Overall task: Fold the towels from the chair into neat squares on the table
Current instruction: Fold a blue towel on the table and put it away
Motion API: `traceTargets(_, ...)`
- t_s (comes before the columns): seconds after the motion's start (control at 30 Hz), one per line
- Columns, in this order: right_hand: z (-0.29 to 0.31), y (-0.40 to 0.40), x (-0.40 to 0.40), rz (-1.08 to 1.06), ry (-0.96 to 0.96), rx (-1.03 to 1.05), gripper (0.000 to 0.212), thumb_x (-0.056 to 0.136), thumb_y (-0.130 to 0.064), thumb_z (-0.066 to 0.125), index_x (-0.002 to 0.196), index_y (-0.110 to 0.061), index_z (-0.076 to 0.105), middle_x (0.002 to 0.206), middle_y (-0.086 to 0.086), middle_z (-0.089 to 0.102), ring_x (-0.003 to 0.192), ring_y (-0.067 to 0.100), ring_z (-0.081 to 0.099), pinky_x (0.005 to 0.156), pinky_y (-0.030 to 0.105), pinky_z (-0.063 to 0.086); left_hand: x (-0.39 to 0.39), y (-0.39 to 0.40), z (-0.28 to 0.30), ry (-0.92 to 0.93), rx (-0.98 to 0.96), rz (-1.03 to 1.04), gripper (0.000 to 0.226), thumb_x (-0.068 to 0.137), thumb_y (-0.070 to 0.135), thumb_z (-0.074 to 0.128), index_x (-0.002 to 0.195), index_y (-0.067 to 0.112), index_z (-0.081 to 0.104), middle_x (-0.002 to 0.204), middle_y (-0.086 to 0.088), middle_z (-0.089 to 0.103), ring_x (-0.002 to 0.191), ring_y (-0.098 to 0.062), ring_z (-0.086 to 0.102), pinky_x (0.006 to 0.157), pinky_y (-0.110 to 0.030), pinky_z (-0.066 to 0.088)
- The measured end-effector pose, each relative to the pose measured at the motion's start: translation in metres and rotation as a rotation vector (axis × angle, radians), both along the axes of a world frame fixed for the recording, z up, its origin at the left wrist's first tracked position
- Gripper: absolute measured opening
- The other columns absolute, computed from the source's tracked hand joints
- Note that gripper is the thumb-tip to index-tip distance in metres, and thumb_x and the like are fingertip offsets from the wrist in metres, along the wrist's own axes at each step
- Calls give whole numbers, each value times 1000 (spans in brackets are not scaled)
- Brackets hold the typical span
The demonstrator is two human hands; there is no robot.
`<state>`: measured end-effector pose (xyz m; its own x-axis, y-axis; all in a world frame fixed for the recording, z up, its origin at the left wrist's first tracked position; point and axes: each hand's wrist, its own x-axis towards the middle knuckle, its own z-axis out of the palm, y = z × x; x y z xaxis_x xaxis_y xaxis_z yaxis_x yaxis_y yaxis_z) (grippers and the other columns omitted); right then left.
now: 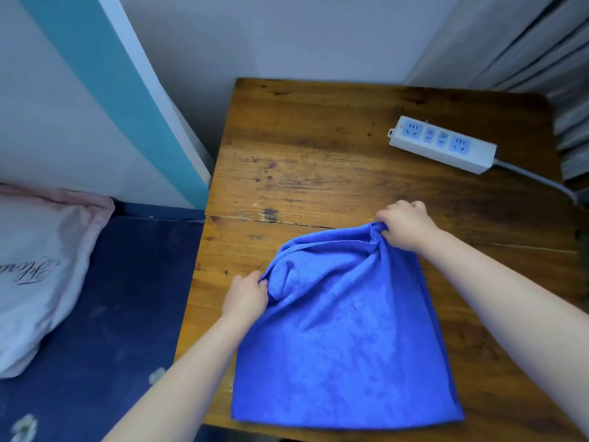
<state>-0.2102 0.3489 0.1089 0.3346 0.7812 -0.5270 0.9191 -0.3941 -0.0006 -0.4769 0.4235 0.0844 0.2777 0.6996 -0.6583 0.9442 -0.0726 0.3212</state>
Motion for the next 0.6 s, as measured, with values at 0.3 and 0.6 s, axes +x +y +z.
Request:
traceTargets(0.3, 46, -34, -1, -85, 32, 612, 14, 78, -1, 52, 79, 0, 66, 75, 15, 68, 78, 36, 61, 82, 39, 41, 28, 15, 32, -465, 200, 348, 31, 85, 16, 38, 56, 9, 41, 59, -4, 40, 71, -21, 40, 58, -26, 29)
traceTargets(0.6, 48, -117, -25, 179, 266, 330, 13, 63, -6, 49, 62, -19, 46, 58, 3, 63, 56, 22, 63, 51, 21, 30, 3, 8, 46, -475, 402, 75, 18, 86, 0, 53, 87, -12, 67, 92, -6, 50, 86, -14, 45, 65, -12, 25)
